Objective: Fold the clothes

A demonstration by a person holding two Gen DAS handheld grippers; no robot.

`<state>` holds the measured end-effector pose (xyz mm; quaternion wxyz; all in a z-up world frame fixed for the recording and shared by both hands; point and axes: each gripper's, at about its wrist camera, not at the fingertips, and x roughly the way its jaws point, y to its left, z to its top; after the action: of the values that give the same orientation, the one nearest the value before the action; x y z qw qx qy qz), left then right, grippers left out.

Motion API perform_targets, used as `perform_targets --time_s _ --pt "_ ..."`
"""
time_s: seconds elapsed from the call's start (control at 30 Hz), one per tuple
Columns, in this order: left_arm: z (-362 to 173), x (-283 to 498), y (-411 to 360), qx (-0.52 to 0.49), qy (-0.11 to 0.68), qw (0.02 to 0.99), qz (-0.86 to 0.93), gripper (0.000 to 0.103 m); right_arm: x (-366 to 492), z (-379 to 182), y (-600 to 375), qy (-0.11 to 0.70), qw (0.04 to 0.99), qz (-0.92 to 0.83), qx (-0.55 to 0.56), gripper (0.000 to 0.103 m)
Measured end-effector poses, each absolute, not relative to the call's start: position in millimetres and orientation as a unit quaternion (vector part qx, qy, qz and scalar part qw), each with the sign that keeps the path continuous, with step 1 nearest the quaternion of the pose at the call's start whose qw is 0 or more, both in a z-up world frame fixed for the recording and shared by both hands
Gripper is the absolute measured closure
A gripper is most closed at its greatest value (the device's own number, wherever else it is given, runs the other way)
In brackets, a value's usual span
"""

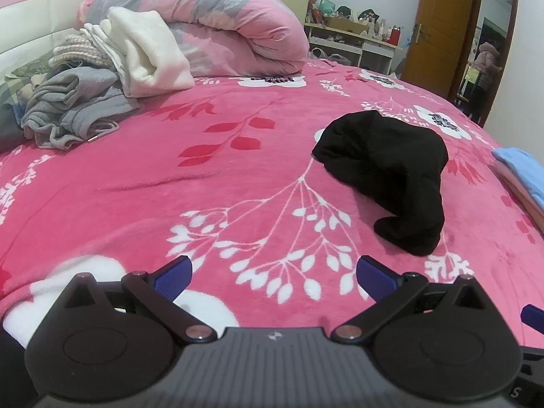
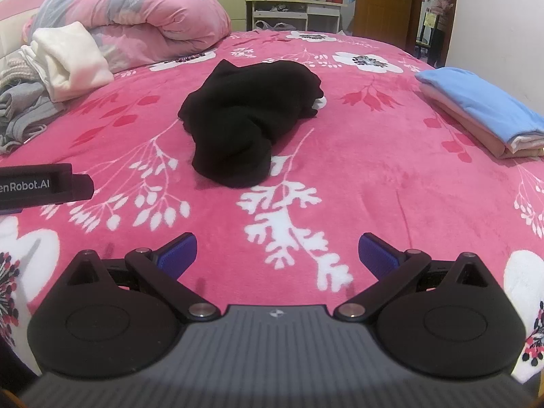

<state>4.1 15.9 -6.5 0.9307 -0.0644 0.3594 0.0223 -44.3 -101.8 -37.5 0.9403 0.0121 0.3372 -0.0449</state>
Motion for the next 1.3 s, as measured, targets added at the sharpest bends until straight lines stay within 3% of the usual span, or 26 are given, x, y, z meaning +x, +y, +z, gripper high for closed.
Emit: perform_targets --time_s 1.3 --pt "-11.7 3.6 14.5 -0.057 0.362 0.93 0.029 0.0 -44.4 -41.1 -99.2 0.343 0.938 -0.042 0.016 0.001"
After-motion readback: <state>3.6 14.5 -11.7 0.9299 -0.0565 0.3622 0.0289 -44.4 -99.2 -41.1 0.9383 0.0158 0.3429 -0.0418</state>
